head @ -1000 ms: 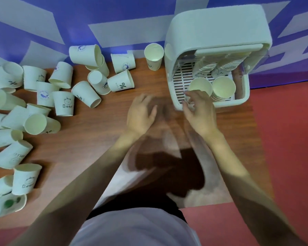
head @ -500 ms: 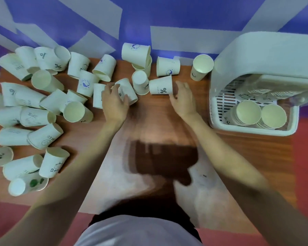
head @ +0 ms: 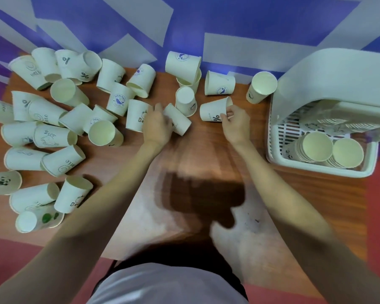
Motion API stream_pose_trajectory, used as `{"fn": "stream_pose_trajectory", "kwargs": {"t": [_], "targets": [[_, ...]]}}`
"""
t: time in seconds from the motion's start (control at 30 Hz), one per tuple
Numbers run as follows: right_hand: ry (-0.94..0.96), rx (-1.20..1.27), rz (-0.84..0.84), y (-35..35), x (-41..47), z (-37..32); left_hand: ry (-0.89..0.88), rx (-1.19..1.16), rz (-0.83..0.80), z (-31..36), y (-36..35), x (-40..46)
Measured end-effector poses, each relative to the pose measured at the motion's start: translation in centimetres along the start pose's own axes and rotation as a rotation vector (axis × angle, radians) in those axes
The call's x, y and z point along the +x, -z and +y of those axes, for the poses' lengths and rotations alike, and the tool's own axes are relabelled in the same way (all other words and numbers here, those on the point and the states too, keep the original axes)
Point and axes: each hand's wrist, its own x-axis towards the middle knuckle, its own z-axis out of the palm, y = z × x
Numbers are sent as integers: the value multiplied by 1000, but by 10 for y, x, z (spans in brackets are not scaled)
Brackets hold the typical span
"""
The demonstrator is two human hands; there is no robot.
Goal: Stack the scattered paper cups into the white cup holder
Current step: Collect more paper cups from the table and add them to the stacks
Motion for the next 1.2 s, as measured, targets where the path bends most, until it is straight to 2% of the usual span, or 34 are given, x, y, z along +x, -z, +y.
{"fn": "stream_pose_trajectory", "kwargs": {"t": [0.17,0.33,0.53,0.73,0.83,1.03,1.2], "targets": [[188,-16,81,39,-34,12,-93,-83,21,-1,-3,-38],[334,56,185,87,-78,25,-329,-100,0,28,6,-79],[395,85,530,145,-125,60,-613,-210,-54,86,10,-105],[303,13,790,202,-134,113,-866,-319,-83,170,-12,-117],[291,-55,819,222,-128,132,-989,-351,-100,210,-25,-118],[276,-145,762,229,-123,150,-1137,-222,-138,244,-50,-117],[200,-228,646,215,-119,164,-1074,-97,-217,235,-75,-117]]}}
